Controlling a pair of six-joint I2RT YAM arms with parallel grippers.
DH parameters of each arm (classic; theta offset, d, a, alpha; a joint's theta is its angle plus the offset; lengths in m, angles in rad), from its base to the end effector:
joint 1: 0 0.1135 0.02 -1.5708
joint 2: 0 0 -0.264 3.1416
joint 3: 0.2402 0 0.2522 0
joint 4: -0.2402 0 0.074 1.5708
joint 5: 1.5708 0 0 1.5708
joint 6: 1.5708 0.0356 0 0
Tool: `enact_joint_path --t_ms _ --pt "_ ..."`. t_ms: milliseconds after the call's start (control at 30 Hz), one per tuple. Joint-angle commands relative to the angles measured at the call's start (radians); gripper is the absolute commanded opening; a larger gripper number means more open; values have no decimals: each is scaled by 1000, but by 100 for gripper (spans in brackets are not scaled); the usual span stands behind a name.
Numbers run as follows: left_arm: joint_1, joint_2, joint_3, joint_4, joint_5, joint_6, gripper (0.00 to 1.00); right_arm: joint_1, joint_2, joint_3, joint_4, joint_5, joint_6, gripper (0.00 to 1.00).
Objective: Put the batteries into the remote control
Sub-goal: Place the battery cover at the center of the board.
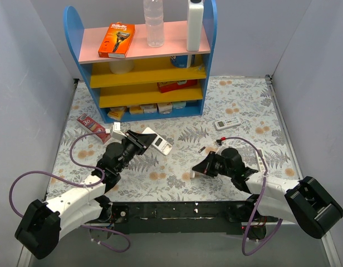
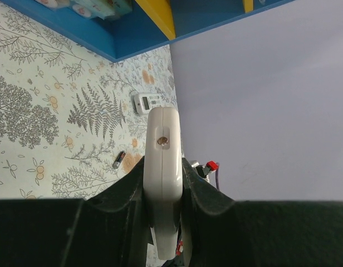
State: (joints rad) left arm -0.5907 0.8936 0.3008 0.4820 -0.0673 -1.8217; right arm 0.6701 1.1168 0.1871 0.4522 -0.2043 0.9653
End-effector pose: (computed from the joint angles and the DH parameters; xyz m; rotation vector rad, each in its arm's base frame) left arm 0.1675 -0.1095 0.2200 -1.2137 1.6111 -1.6615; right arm 0.1487 0.1271 0.1403 0.1935 2.2632 1.1654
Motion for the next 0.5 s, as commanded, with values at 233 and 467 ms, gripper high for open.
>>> enact_joint_path --t_ms 233,467 --pt "25 5 -5 89 130 10 0 -70 -80 -29 -228 80 -138 34" --pt "29 34 17 107 201 39 0 -70 -196 81 -513 200 -250 82"
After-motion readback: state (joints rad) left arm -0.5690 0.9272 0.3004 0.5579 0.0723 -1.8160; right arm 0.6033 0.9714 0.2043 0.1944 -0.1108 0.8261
